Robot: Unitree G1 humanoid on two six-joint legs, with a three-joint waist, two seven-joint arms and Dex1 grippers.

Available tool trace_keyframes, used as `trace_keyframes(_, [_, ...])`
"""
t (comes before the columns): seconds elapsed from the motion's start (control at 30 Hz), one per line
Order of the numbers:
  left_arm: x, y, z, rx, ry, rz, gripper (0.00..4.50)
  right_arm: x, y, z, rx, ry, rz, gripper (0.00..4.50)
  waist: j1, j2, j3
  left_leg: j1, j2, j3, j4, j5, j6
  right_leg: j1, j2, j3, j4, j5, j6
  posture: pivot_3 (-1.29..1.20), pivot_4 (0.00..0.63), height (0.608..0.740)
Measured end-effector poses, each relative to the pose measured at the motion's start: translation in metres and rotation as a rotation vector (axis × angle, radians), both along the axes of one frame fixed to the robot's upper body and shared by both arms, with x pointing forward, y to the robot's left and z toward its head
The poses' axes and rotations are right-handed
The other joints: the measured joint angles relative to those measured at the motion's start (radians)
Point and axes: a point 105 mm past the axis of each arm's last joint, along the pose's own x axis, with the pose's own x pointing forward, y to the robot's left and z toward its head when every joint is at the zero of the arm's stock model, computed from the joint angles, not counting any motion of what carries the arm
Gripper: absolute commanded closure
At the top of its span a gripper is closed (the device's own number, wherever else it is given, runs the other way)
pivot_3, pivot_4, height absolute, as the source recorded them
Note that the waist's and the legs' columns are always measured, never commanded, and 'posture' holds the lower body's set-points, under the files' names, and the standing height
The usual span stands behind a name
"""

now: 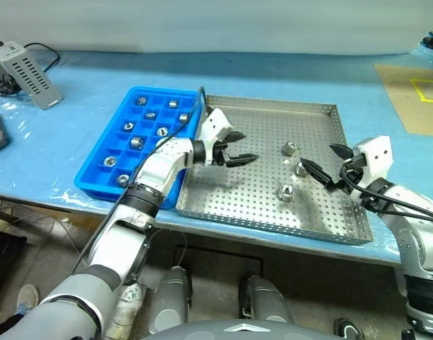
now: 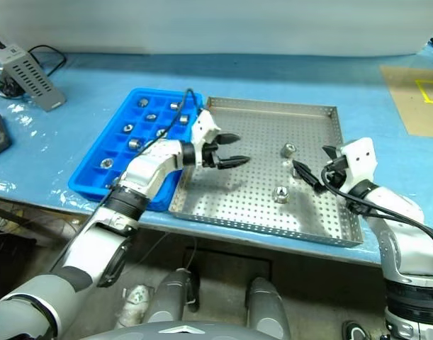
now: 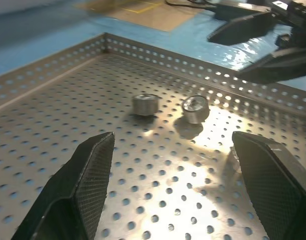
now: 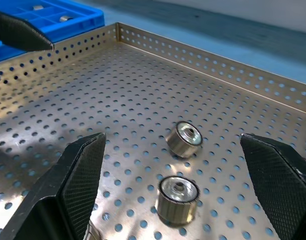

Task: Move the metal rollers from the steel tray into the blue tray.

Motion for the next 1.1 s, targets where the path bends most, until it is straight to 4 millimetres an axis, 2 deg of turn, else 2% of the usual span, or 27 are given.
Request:
trace_keyframes(0.13, [-0.010, -0.027, -0.004, 0.001, 0.018, -0.112, 0.52, -0.008, -0.010, 0.000, -0.008, 0.000, -0.052, 0.00, -0.005, 0.000, 0.000, 0.000, 0.000, 0.005, 0.000, 0.000, 0.001, -0.001, 0.000, 0.002, 0.000, 0.000, 0.001, -0.27, 0.150, 0.740])
trace_keyframes(0.23, [-0.014, -0.044, -0.010, 0.031, 0.006, -0.158, 0.52, -0.014, -0.011, -0.001, -0.017, 0.004, -0.062, 0.00, -0.012, -0.001, 0.000, 0.001, 0.000, 0.008, 0.000, 0.000, 0.001, -0.001, 0.000, 0.004, 0.000, 0.001, 0.002, -0.30, 0.150, 0.740])
trace_keyframes(0.37, [-0.019, -0.060, -0.025, 0.051, 0.035, -0.183, 0.52, -0.021, -0.013, -0.004, -0.020, 0.015, -0.083, 0.00, -0.024, -0.001, 0.000, 0.001, 0.000, 0.008, 0.000, -0.001, 0.003, -0.001, 0.000, 0.006, -0.002, 0.004, 0.007, -0.34, 0.150, 0.740])
trace_keyframes(0.53, [-0.027, -0.077, -0.032, 0.056, 0.030, -0.218, 0.52, -0.028, -0.016, -0.007, -0.024, 0.017, -0.120, 0.00, -0.031, -0.001, 0.000, 0.001, 0.000, 0.009, 0.000, -0.002, 0.006, -0.001, 0.000, 0.008, -0.007, 0.005, 0.007, -0.37, 0.150, 0.740])
trace_keyframes(0.9, [-0.032, -0.075, -0.060, 0.185, -0.031, -0.229, 0.52, -0.037, -0.019, -0.017, -0.033, 0.044, -0.163, 0.00, -0.055, 0.000, 0.000, 0.001, -0.001, 0.010, 0.000, -0.003, 0.009, 0.002, -0.001, 0.008, -0.013, 0.006, 0.009, -0.37, 0.150, 0.740])
trace_keyframes(1.0, [-0.034, -0.071, -0.075, 0.197, -0.005, -0.208, 1.11, -0.035, -0.017, -0.017, -0.033, 0.041, -0.161, 0.00, -0.055, 0.000, 0.000, 0.001, -0.001, 0.010, 0.000, -0.003, 0.009, 0.002, -0.001, 0.008, -0.013, 0.007, 0.009, -0.36, 0.150, 0.740])
trace_keyframes(1.1, [-0.033, -0.068, -0.083, 0.194, 0.013, -0.167, 2.08, -0.033, -0.014, -0.016, -0.037, 0.031, -0.152, 0.00, -0.054, 0.000, 0.000, 0.001, -0.001, 0.010, 0.000, -0.003, 0.010, 0.002, -0.001, 0.008, -0.013, 0.007, 0.009, -0.35, 0.150, 0.740])
